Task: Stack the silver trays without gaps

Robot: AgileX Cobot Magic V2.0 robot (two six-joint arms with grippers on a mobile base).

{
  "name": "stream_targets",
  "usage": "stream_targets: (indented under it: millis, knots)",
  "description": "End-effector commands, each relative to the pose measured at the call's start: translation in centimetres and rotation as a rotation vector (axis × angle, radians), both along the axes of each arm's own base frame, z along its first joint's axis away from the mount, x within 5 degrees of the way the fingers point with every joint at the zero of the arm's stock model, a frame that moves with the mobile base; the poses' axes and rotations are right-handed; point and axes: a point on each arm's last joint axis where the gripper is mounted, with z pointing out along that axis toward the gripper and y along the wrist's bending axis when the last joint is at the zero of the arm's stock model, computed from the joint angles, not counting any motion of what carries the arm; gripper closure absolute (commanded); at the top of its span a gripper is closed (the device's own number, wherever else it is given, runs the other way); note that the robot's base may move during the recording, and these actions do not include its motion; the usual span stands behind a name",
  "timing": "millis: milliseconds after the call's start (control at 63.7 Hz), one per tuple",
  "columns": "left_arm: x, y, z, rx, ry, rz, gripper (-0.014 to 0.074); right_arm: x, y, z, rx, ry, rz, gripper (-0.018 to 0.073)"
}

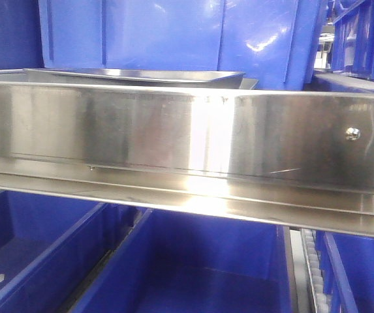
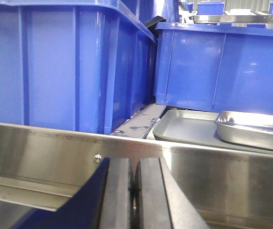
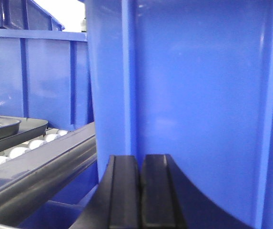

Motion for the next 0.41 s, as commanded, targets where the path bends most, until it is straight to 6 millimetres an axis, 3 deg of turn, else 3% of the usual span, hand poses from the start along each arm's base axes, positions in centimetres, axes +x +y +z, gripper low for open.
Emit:
stream_targets:
  millis: [0, 392]
  knots:
    - [-0.08, 0.02, 0.28, -0.008, -0.03, 0.002, 0.0593, -0.04, -0.04, 0.2, -0.006, -0.02, -0.006, 0.0639]
    - [-0.08, 0.02, 0.28, -0.008, -0.03, 0.002, 0.0593, -0.04, -0.04, 0.2, -0.006, -0.02, -0.006, 0.0639]
